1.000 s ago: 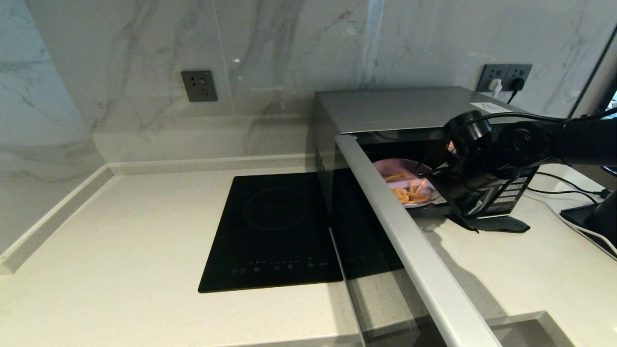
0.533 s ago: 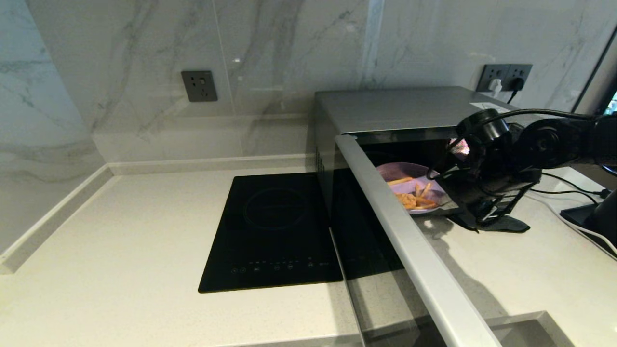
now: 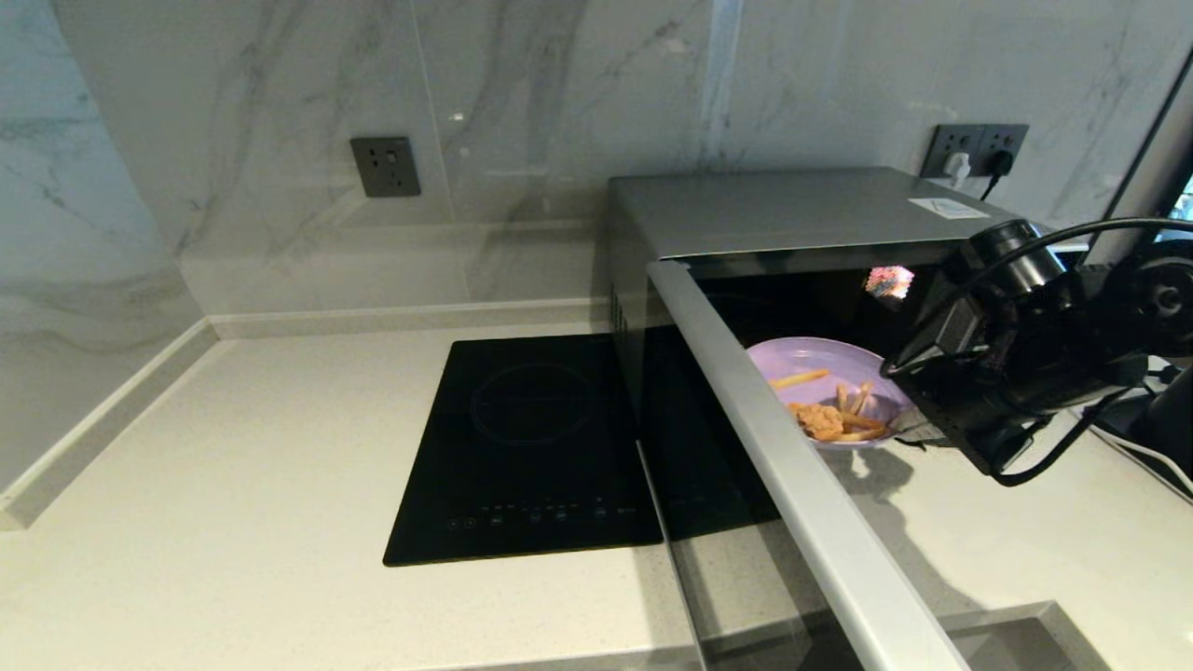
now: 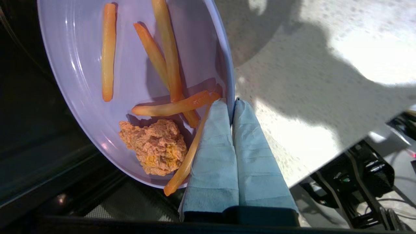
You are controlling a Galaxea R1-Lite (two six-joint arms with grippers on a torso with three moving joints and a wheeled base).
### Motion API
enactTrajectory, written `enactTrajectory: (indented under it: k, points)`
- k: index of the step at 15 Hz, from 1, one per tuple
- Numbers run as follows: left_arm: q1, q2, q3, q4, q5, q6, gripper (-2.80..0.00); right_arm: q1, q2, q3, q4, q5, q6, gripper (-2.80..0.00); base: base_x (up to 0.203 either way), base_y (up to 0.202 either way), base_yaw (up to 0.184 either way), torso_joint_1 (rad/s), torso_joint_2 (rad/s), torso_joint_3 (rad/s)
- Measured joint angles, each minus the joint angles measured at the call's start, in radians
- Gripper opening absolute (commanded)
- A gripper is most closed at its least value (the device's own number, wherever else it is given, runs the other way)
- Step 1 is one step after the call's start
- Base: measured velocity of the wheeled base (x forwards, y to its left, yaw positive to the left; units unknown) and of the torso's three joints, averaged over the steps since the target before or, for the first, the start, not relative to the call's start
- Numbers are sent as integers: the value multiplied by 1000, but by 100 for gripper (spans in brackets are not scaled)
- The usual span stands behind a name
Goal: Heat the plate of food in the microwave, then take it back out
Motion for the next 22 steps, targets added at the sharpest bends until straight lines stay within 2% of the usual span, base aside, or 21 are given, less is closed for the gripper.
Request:
enactTrajectory:
  k: [3, 6, 9, 13, 19, 22]
  points:
    - [0, 0, 0, 0, 0, 0, -280, -57, -70, 52, 4, 16, 11, -280, 0, 0, 0, 0, 0, 0]
    - [0, 0, 0, 1, 1, 0, -280, -160, -122, 79, 35, 90, 10, -280, 0, 0, 0, 0, 0, 0]
    - [0, 0, 0, 0, 0, 0, -280, -274, -154, 100, 60, 119, -4, -280, 0, 0, 0, 0, 0, 0]
    - [0, 0, 0, 0, 0, 0, -280, -447, -175, 128, 64, 188, -84, -280, 0, 0, 0, 0, 0, 0]
    - [0, 0, 0, 0, 0, 0, -280, -713, -173, 152, 58, 286, -265, -280, 0, 0, 0, 0, 0, 0]
    - [0, 0, 0, 0, 0, 0, -280, -820, -150, 153, 51, 325, -357, -280, 0, 0, 0, 0, 0, 0]
